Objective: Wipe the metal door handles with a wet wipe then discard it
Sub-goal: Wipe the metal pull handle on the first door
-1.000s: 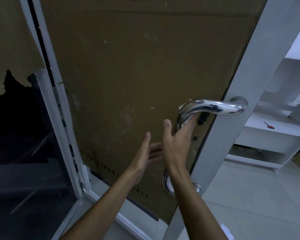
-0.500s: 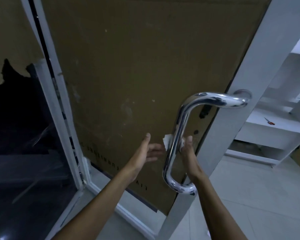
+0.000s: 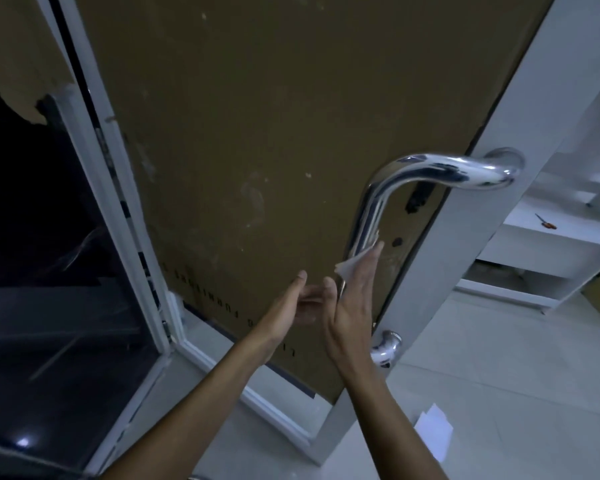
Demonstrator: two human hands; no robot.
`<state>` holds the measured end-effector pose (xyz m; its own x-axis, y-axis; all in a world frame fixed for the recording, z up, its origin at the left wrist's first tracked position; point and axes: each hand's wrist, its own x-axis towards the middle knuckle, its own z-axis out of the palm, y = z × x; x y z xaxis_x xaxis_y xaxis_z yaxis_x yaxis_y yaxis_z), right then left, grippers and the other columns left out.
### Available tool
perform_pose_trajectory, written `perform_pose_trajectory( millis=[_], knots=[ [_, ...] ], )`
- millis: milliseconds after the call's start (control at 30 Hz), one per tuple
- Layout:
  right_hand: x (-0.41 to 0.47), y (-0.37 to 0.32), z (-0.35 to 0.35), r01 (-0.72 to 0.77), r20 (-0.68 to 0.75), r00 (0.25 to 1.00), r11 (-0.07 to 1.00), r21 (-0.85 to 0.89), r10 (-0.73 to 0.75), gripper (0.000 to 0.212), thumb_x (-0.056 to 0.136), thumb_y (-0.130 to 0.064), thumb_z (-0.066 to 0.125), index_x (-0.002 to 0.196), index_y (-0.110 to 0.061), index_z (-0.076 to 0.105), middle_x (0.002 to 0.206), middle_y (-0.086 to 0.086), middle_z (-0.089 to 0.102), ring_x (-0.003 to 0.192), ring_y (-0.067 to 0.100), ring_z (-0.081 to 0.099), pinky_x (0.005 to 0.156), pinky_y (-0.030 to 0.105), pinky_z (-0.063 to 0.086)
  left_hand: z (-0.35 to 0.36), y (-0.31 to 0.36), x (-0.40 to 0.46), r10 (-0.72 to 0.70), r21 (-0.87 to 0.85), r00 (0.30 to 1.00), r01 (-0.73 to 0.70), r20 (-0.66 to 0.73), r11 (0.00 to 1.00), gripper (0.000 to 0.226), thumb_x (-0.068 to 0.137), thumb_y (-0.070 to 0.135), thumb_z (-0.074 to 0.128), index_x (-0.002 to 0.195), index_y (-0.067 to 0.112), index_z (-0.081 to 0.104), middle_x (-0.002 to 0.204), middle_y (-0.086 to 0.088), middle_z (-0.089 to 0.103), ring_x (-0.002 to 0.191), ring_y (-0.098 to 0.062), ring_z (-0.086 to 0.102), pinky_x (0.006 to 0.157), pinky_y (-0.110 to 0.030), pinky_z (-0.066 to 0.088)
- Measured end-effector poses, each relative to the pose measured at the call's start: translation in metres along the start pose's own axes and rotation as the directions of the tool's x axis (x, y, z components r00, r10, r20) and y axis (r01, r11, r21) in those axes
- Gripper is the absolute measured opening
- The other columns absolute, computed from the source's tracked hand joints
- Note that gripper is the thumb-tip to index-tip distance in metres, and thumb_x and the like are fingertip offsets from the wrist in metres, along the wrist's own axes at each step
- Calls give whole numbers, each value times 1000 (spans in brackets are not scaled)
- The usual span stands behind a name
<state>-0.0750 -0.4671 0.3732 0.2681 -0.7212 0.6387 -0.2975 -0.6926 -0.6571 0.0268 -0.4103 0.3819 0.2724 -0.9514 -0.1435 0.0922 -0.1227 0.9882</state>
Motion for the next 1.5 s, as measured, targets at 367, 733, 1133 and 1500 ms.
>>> perform_pose_trajectory(
  millis=[367,733,1133,1500],
  knots=[
    [-24,64,-15,438,223,897,706,-557,-381,75,98,-23,44,154,-7,-3,161,14,2,150,24,4,121,42,17,-3,-3,3,-43,-55,998,45,40,997,60,100,54,17,117,23,67,113,3,72,108,-10,65,98,-34,47],
    [-10,55,-21,478,266,868,559,-677,-420,64,101,-30,35,154,-6,9,163,9,-6,151,23,0,122,44,8,-2,-2,6,-42,-70,999,44,32,997,61,100,56,19,114,21,68,110,1,73,108,-13,66,96,-34,48],
    [-19,56,-48,816,792,558,-11,-578,-249,66,94,-35,47,146,-4,20,154,16,14,146,25,10,120,49,2,-10,-21,-2,-128,-57,991,125,-43,990,59,101,53,19,124,19,61,124,-4,63,116,-18,59,97,-34,48],
    [-13,44,-32,900,927,374,-244,-361,9,63,99,-26,22,140,9,-10,160,24,0,148,40,-3,95,58,-30,-7,-20,-9,2,-10,994,-3,-107,1000,46,103,48,18,119,33,59,130,9,57,120,-8,51,103,-30,37]
  ],
)
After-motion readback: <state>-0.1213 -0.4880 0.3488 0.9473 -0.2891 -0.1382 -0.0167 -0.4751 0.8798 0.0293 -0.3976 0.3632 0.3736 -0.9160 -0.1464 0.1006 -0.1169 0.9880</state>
